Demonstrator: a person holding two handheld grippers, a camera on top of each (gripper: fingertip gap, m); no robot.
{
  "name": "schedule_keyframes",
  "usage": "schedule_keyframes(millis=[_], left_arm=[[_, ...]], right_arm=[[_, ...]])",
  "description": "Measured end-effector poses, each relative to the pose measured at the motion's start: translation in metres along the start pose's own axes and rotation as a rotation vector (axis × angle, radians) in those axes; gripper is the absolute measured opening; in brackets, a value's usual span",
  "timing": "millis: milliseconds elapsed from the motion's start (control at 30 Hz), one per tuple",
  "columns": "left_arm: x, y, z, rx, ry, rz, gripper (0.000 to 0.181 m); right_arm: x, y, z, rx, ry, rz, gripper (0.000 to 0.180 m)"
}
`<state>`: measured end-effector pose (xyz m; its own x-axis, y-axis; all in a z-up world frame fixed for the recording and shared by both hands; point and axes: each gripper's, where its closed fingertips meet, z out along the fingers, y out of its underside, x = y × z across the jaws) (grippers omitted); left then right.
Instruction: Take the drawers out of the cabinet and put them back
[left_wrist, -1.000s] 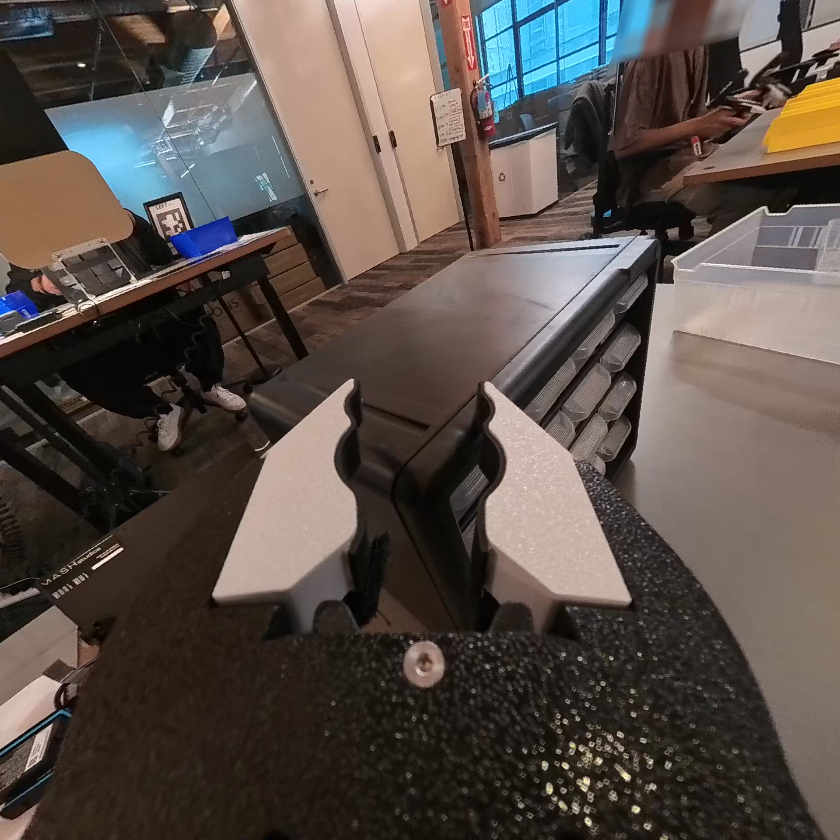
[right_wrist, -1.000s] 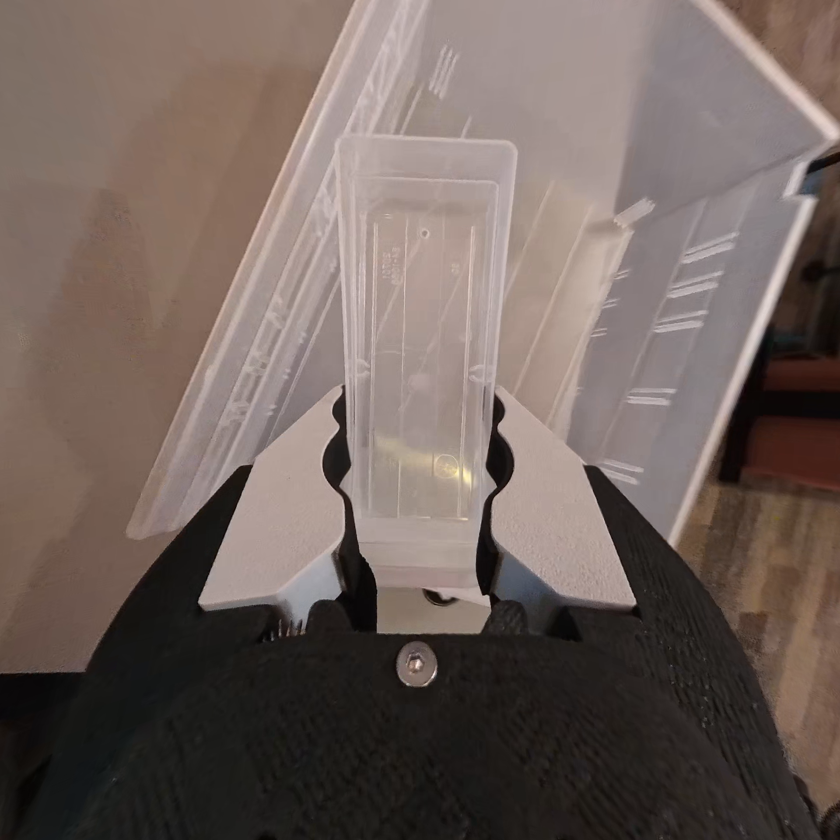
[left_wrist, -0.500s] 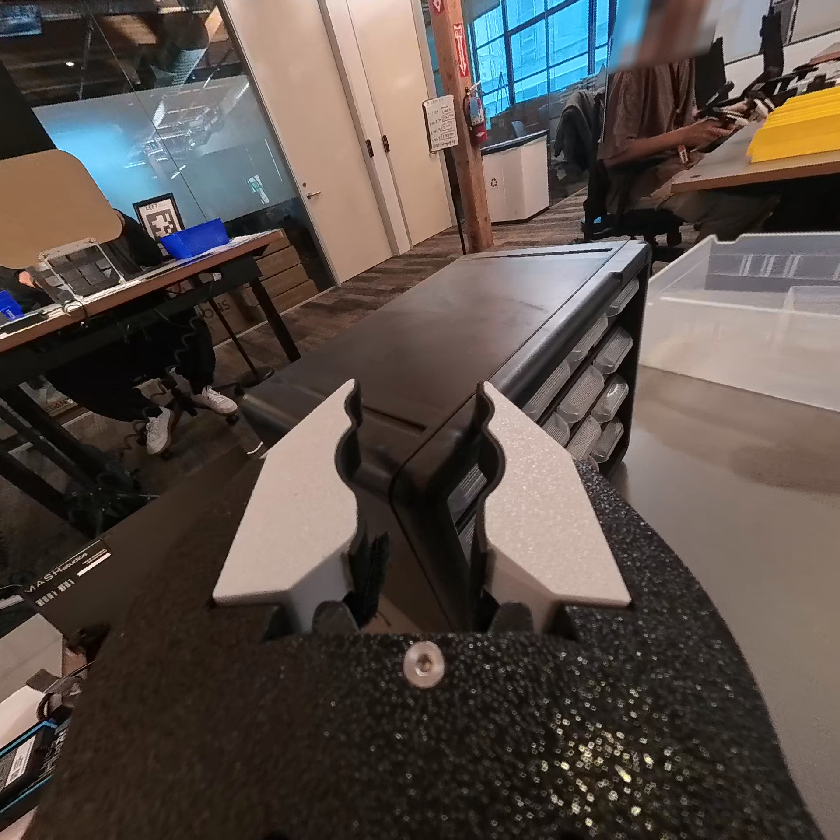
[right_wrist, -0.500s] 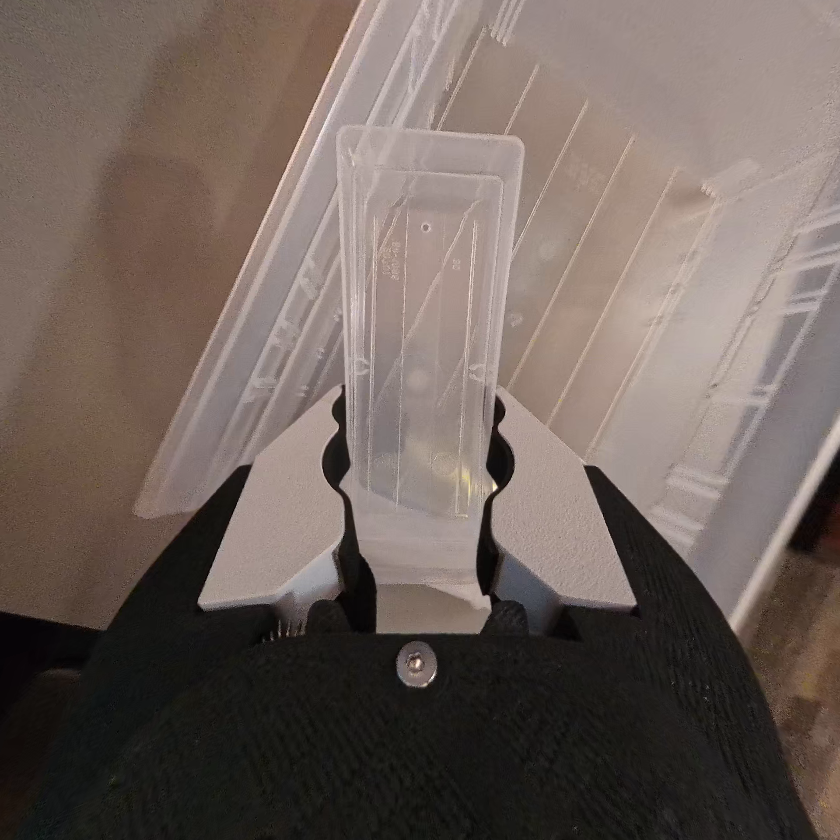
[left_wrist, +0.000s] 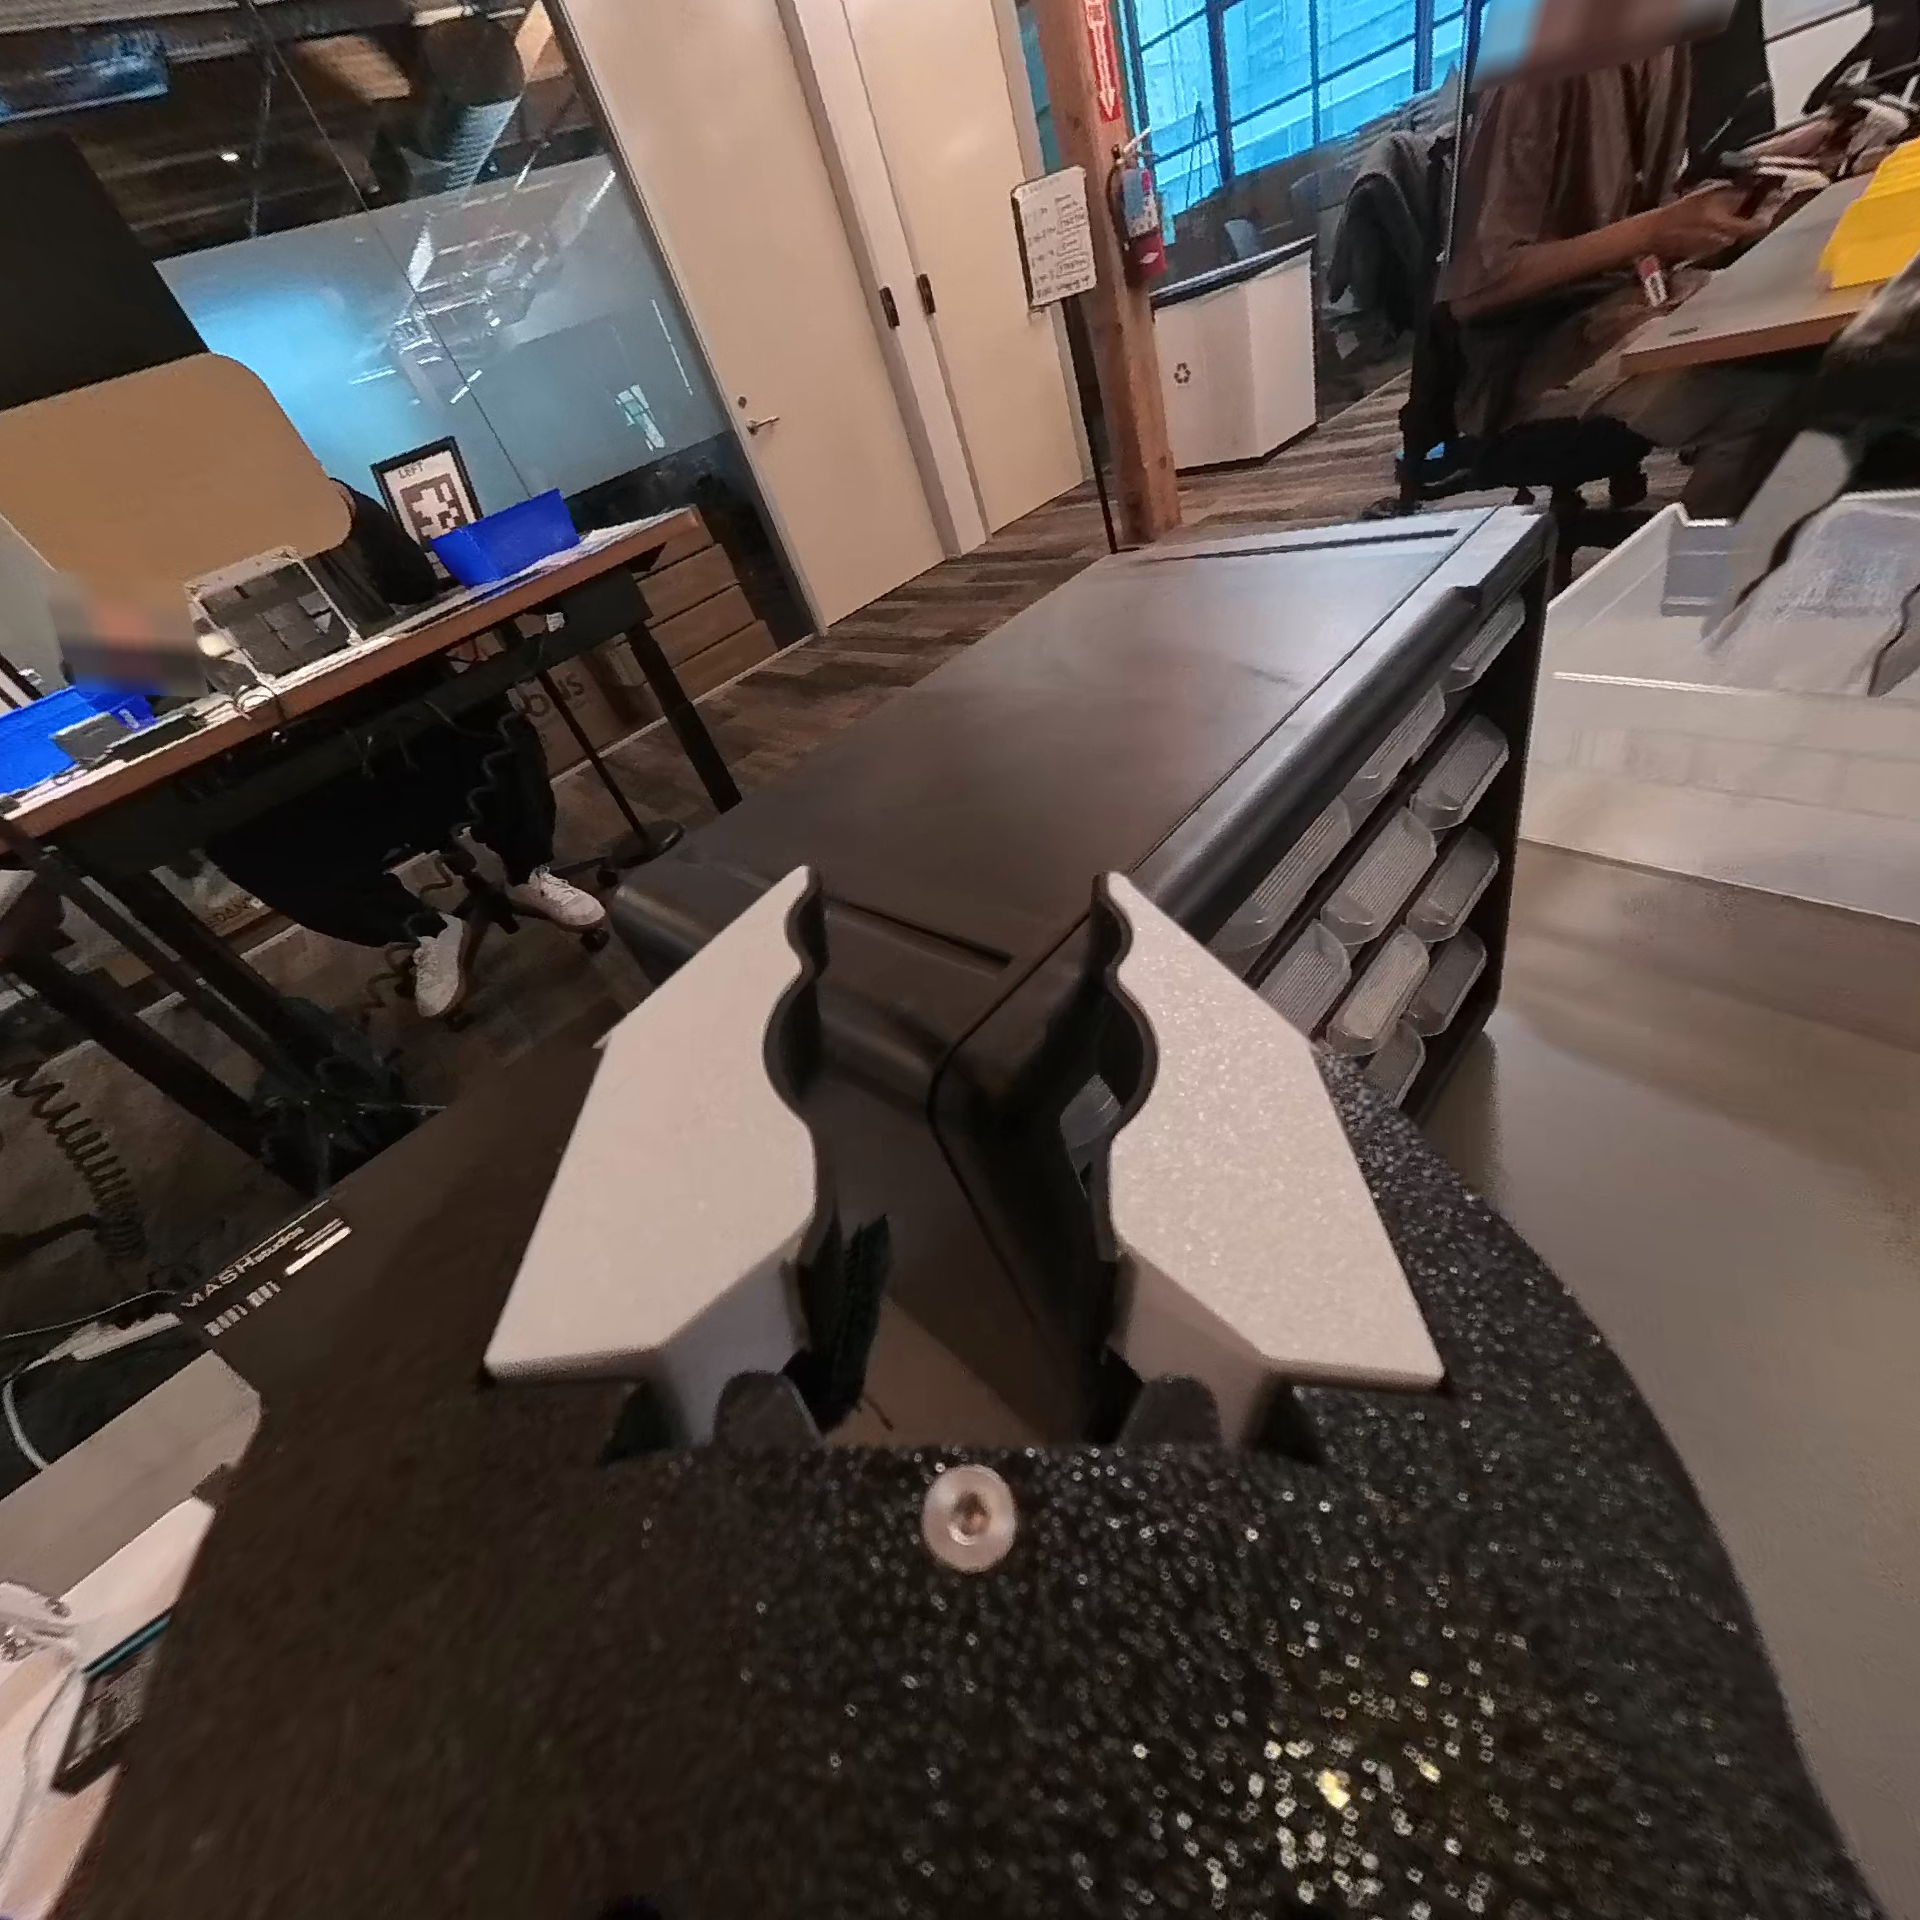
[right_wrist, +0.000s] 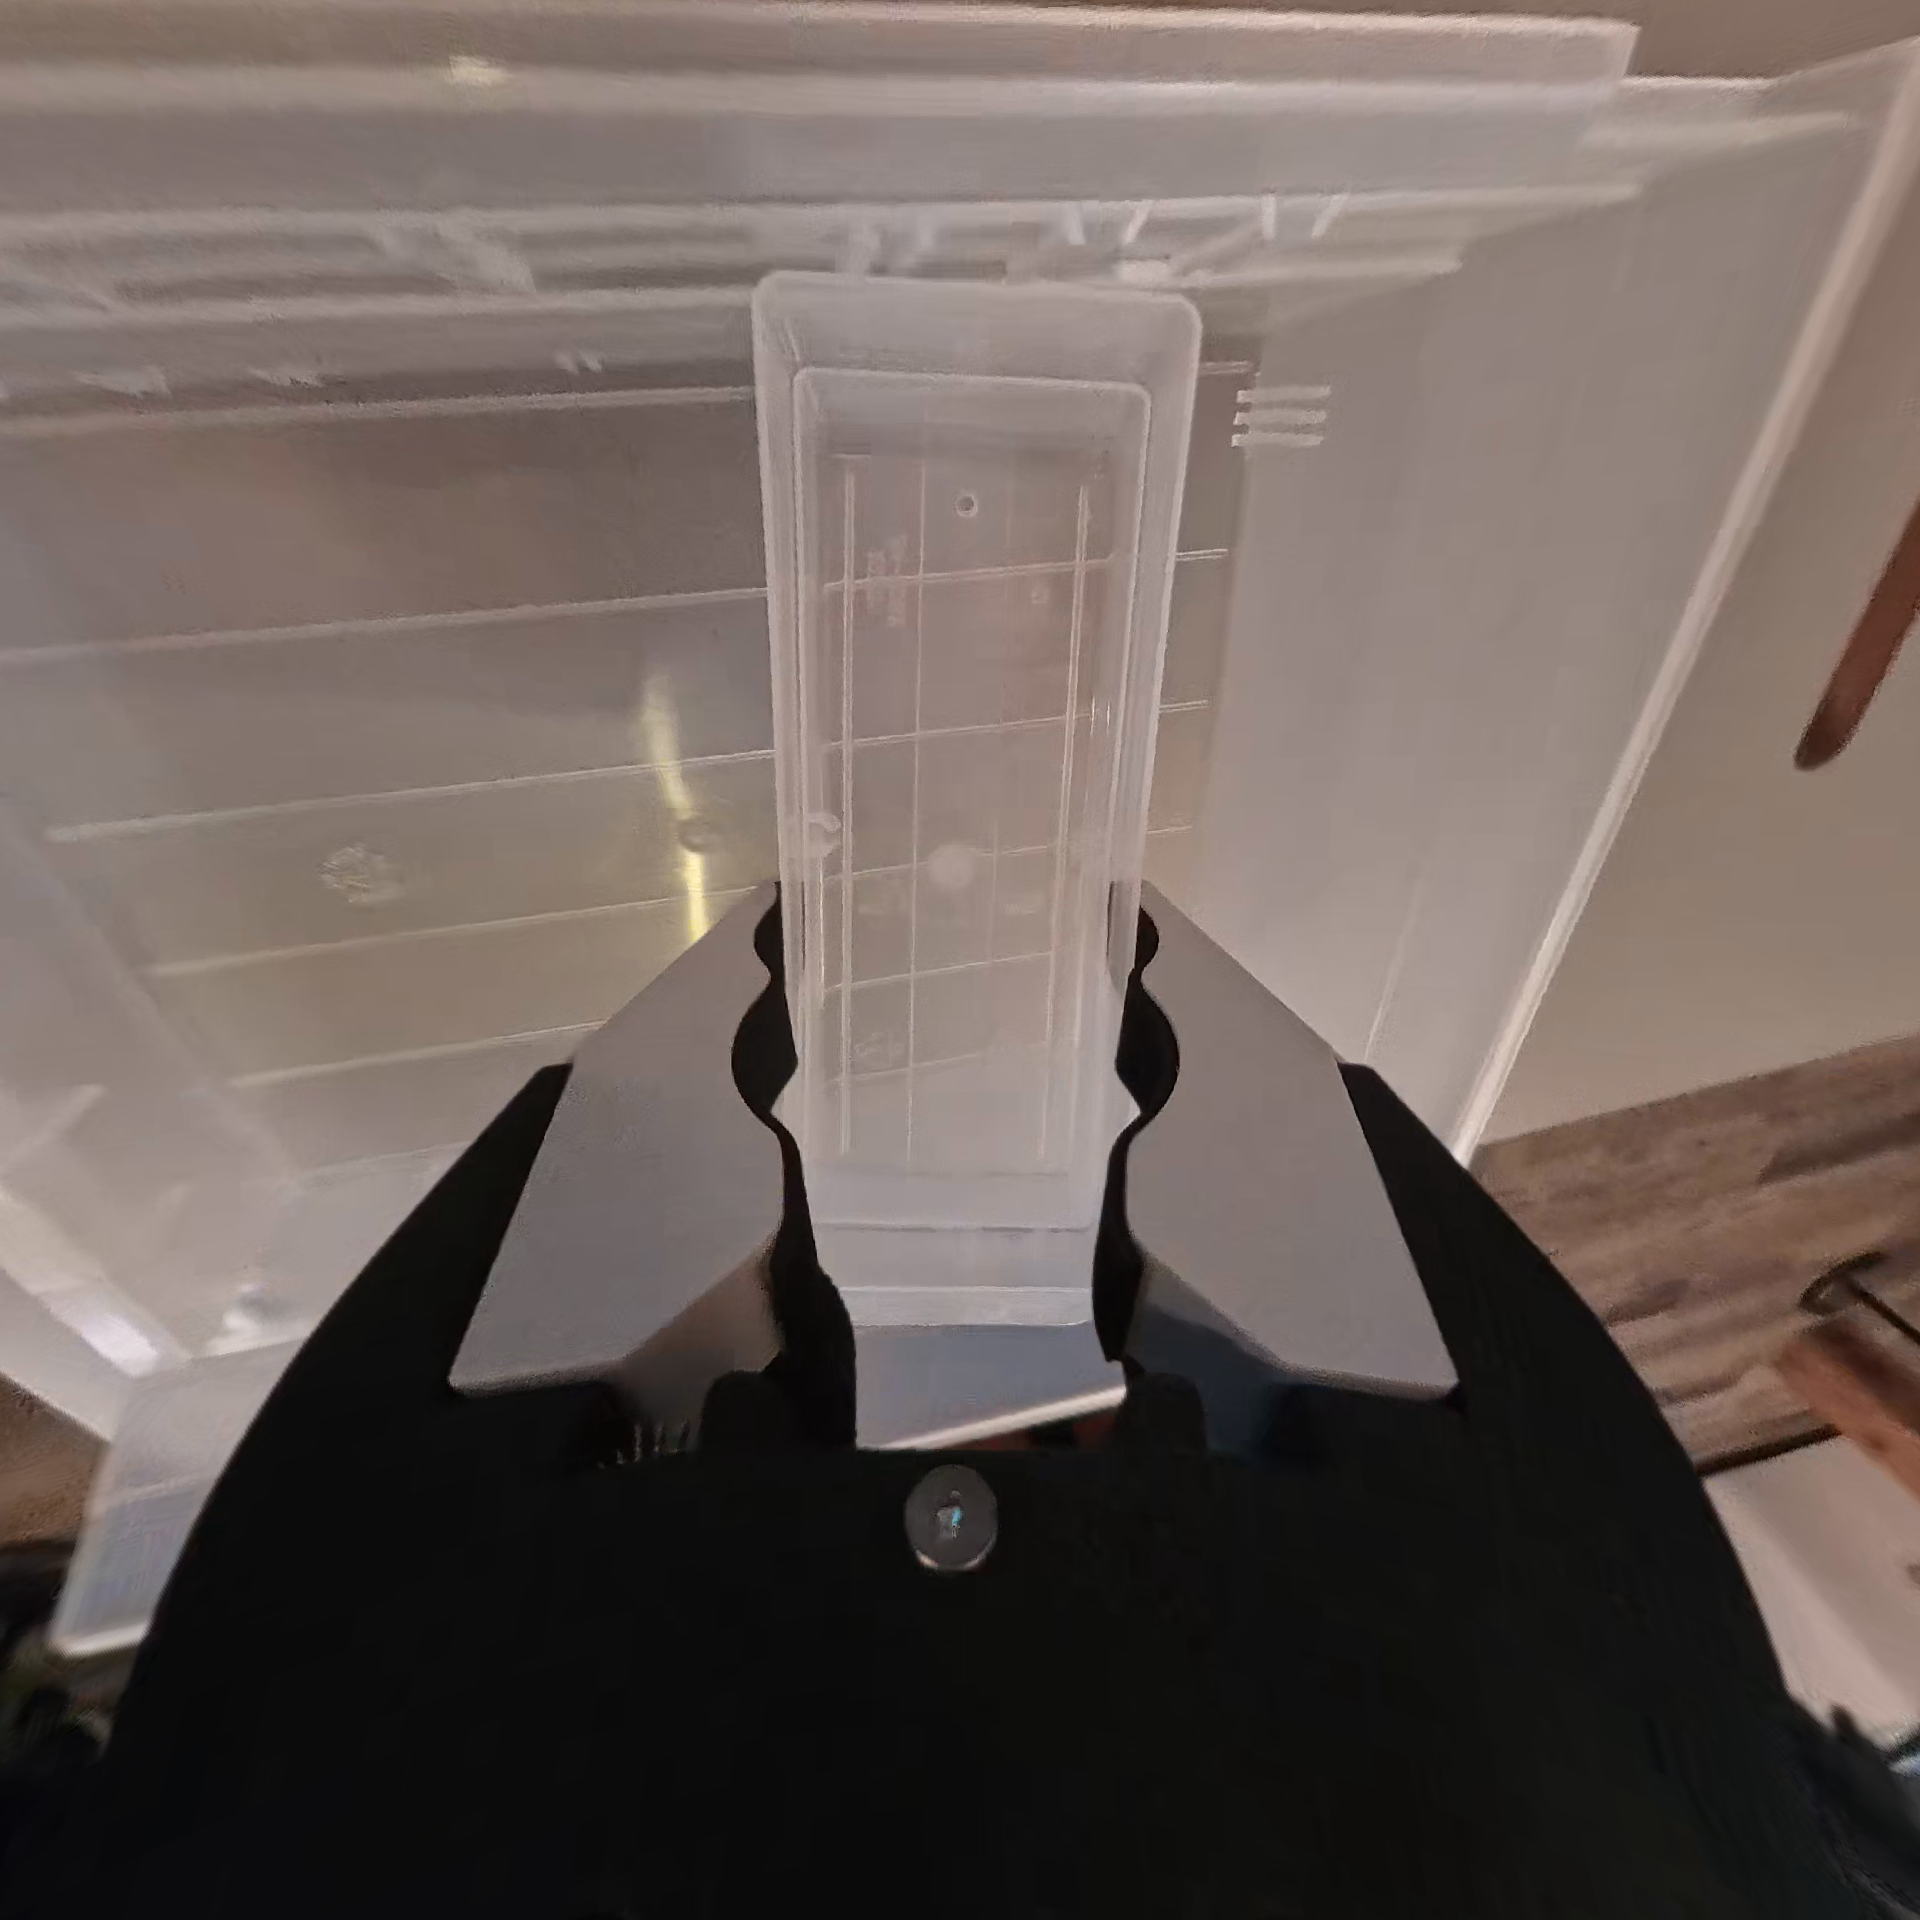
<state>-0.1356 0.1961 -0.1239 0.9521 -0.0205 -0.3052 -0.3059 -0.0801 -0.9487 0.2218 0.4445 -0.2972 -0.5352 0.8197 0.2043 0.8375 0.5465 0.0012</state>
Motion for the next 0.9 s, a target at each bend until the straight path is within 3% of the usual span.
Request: schedule_keyframes(millis=[400, 533, 733, 900], left_arm=[[0.01, -0.005, 0.009, -0.013, -0.005, 0.023, 0.051], [0.009, -0.005, 0.008, -0.014, -0.005, 0.022, 0.052], [0.009, -0.004, 0.007, -0.005, 0.009, -0.001, 0.053], [0.006, -0.002, 0.005, 0.002, 0.016, -0.017, 0.053]], right_arm=[[0.03, 0.018, 0.054, -0.113, -0.052, -0.148, 0.064], [0.028, 0.027, 0.055, -0.177, -0.048, -0.13, 0.081], [0.032, 0.027, 0.005, -0.151, 0.111, 0.042, 0.092], [0.019, -0.027, -0.089, -0.048, 0.476, 0.136, 0.09]])
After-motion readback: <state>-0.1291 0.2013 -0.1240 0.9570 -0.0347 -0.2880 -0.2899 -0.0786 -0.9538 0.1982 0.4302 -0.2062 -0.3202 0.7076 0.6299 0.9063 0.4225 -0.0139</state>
